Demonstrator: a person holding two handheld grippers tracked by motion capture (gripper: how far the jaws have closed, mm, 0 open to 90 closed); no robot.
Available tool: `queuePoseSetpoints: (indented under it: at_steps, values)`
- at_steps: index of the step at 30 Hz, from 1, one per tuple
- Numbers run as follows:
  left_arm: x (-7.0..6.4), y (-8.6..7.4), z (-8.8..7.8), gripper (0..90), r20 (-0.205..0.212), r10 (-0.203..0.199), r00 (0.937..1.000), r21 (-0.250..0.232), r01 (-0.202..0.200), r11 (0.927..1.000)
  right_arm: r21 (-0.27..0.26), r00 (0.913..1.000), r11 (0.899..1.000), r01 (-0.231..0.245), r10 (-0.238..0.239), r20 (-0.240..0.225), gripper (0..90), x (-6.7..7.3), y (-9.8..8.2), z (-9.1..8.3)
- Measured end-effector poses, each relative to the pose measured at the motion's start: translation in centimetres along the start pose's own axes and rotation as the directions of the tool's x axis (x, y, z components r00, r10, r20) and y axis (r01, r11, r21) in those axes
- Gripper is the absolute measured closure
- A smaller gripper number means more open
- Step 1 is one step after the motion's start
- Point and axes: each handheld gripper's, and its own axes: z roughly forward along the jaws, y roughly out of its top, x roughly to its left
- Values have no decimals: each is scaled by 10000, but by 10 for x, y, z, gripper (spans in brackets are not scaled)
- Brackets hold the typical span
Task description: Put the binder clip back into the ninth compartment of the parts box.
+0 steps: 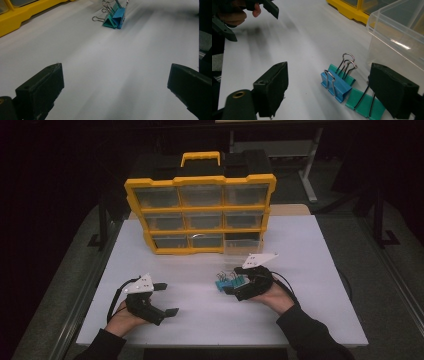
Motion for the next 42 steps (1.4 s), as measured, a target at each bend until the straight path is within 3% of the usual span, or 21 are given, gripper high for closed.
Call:
queuePoseSetpoints:
  at_steps: [29,42]
  values:
    - [1,0,-1,4,-10,-95,10000,-12,95,10000,723,9962,9942,800,-773,-396,580,-5,-5,25]
    - [0,0,-1,4,-10,-20,10000,-46,20,10000,587,9935,9926,1064,-1038,-461,736,-7,-5,27]
